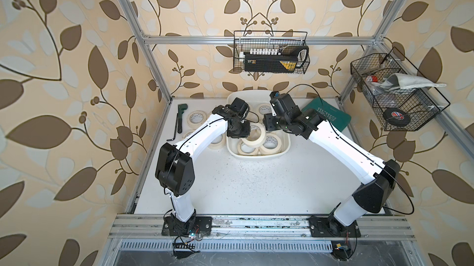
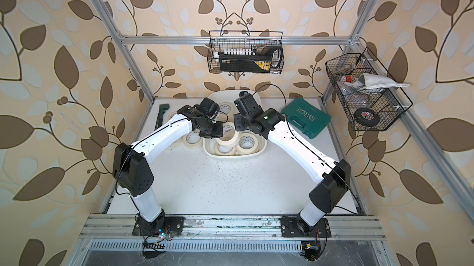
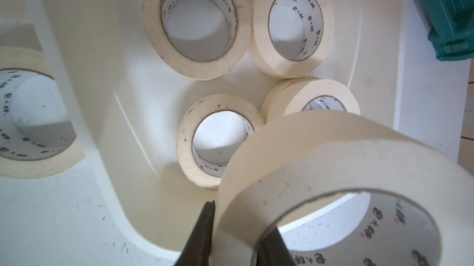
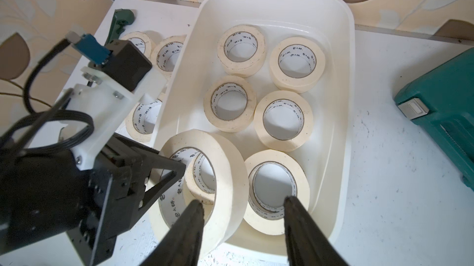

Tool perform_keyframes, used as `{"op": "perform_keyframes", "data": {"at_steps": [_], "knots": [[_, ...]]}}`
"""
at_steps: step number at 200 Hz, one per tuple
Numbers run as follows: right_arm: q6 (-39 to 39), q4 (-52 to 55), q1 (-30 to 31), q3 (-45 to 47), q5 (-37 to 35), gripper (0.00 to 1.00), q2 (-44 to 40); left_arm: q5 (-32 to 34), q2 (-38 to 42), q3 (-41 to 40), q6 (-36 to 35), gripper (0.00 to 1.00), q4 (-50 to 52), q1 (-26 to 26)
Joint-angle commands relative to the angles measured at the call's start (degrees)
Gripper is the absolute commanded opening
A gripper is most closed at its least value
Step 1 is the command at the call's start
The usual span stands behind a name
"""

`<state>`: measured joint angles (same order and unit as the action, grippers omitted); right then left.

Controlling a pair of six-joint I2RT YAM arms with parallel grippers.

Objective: Take out the art tape in the storage box
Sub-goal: Place the art tape at the center of the board.

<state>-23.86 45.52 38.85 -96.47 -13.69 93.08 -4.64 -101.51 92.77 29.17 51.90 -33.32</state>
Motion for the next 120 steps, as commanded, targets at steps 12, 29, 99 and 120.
{"op": "perform_keyframes", "data": {"at_steps": [12, 29, 99, 120], "knots": [[1.00, -1.86, -0.44, 1.71, 0.94, 0.53, -2.17, 2.40, 9.01, 0.25, 0.57, 0.13, 6.85, 0.99], [1.05, -2.01, -0.57, 1.84, 1.28, 0.53, -2.28, 3.09, 12.33, -2.02, 0.71, 0.08, 8.21, 1.80], [0.92, -2.18, -1.93, 2.09, 3.44, 0.53, -1.73, -1.77, 27.80, -15.43, 3.15, 0.00, 12.75, 12.37], [0.88, -2.31, -2.39, 2.33, 3.95, 0.53, -1.51, 4.14, 30.86, -19.44, 6.11, 0.00, 14.86, 14.56]]}}
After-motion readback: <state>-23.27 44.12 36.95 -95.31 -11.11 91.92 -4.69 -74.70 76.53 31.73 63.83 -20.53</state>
